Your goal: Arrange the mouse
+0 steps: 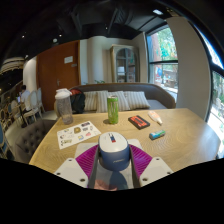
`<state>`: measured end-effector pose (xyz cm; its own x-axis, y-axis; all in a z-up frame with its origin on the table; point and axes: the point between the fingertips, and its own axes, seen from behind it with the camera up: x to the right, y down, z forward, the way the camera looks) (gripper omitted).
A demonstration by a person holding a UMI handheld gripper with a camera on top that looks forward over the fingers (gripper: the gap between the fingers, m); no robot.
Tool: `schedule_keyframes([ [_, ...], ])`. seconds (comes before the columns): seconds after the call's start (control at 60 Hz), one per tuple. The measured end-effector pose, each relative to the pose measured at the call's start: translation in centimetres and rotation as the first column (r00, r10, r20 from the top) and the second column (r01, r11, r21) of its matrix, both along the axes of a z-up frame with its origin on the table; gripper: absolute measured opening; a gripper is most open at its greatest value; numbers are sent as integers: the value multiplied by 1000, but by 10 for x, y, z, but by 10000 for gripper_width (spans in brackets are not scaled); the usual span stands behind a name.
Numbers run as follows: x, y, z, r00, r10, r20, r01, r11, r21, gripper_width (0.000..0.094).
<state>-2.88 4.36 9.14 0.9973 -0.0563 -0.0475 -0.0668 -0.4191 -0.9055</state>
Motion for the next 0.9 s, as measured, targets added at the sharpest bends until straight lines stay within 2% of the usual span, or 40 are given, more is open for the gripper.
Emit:
schedule_keyframes([
  [0.067, -9, 3, -38, 1000, 13, -9, -13, 996, -87, 513],
  [0.2, -12, 7, -80, 999, 39, 13, -37, 985, -171, 513],
  [0.3, -12, 4, -101, 999, 51, 6, -48, 976, -211, 513],
  [0.4, -13, 4, -102, 998, 58, 16, -53, 978, -201, 526],
  [0.5, -13, 4, -102, 997, 73, 25, -66, 974, -217, 613],
  [0.55, -11, -4, -101, 996, 81, 29, -73, 971, -226, 732],
  [0.6, -14, -12, -92, 993, 112, 25, -105, 974, -203, 862],
  [0.633, -19, -18, -83, 990, 139, 18, -134, 975, -178, 841],
  [0.783, -17, -71, -55, 980, 200, -11, -200, 975, -101, 853],
  [0.9, 1, -122, -48, 981, 195, -18, -196, 979, -52, 849],
])
